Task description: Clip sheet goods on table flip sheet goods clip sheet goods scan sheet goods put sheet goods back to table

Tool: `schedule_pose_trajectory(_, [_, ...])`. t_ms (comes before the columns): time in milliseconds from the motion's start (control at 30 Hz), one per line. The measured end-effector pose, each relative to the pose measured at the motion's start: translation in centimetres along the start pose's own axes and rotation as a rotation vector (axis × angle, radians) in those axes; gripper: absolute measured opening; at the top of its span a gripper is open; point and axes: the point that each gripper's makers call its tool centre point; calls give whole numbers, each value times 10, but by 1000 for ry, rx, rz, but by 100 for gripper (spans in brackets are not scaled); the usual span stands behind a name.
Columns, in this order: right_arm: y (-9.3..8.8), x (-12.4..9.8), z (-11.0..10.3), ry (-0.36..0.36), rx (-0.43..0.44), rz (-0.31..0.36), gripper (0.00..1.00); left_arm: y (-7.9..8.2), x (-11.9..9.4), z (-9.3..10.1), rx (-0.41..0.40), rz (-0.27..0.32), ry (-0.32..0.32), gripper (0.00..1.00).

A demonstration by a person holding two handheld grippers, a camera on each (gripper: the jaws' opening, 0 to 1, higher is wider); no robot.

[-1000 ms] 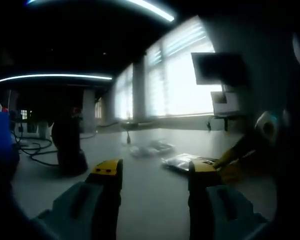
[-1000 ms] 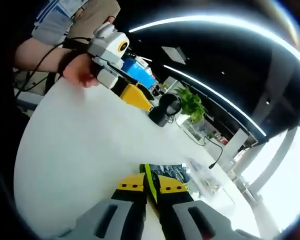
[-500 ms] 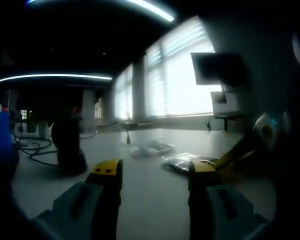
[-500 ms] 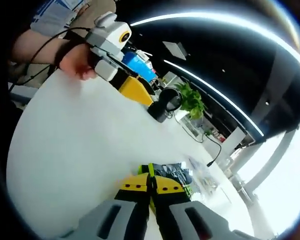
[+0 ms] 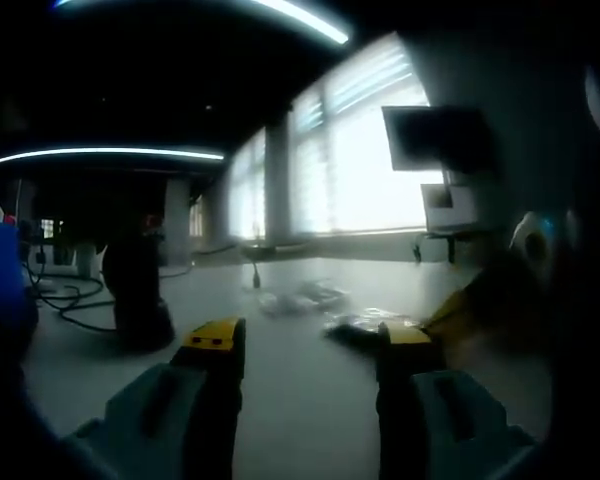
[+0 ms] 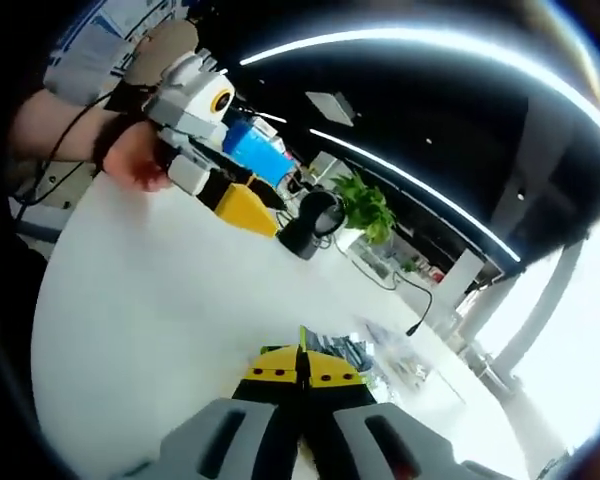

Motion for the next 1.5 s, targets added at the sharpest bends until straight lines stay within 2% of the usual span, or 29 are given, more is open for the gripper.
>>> schedule_pose_trajectory(100, [6, -3, 10, -27, 64, 25, 0, 0, 0, 0, 1, 0, 0, 46])
schedule_pose_trajectory(200, [9, -7, 21, -52, 88, 33, 0, 0, 0, 0, 1, -1, 1, 46])
schedule_pose_trajectory(367, [14, -12, 36, -108, 239, 61, 0, 0, 0, 0, 2, -2, 1, 46])
schedule_pose_trajectory(600, [18, -22, 72, -220, 457, 119, 0, -1, 0, 0, 2, -2, 1, 46])
schedule_pose_trajectory(967, [20, -34, 112, -306, 538, 168, 0, -1, 0, 0, 1, -3, 2, 46])
schedule_pose_trajectory(1067, [21, -37, 121, -335, 613, 189, 0, -1, 0, -1, 1, -3, 3, 46])
schedule_pose_trajectory(1167, [18, -40, 127, -356, 648, 194, 0, -1, 0, -1, 1, -3, 3, 46])
schedule_pose_trajectory(1333, [16, -44, 142, -388, 679, 204, 0, -1, 0, -1, 0, -4, 2, 46])
schedule_pose_trajectory(1500, [19, -41, 152, -383, 685, 204, 0, -1, 0, -1, 1, -3, 3, 46])
Point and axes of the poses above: the point that each gripper's makers call its tool centre point, and the gripper's own axes: x roughly forward along the fingers, z roughly to its right, y roughly out of its top, and after that the axes turned 10 degrees about z, right-handed
